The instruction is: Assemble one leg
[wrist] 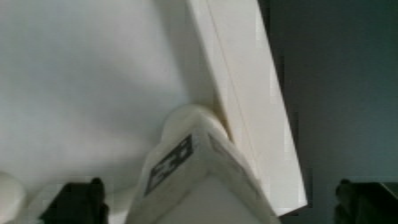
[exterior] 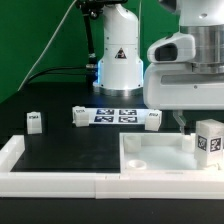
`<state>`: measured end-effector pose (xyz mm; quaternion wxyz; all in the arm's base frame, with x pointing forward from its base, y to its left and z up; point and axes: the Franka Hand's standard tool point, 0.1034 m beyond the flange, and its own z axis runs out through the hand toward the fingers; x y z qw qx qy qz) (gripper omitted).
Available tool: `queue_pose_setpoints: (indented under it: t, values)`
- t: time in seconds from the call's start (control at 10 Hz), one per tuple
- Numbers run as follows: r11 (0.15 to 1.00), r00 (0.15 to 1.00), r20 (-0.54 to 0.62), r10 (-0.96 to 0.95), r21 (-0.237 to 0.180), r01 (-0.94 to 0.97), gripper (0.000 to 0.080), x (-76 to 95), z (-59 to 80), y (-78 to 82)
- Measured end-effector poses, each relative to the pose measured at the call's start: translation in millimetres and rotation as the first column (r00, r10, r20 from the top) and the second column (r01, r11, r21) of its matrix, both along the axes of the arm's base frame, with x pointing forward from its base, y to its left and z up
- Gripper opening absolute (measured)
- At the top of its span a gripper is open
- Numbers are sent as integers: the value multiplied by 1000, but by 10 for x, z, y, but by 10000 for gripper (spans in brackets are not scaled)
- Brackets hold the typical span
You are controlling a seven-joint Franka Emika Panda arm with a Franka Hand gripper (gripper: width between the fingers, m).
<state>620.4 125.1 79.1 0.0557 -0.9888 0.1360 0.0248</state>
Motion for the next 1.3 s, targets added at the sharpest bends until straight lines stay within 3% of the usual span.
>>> queue_pose_setpoints:
  t: [0.4,0.6,0.8,1.0,1.3]
  values:
    - [918,917,50,396,-24,-395,649,10,-5,3]
    - [867,865,57,499,-24,-499,649,14,-30,-100]
    - [871,870,56,491,-24,-490,649,11,-30,-83]
    - [872,870,56,490,-24,-490,338,12,-31,-87]
    - [889,887,53,458,-23,-458,289,12,-31,-86]
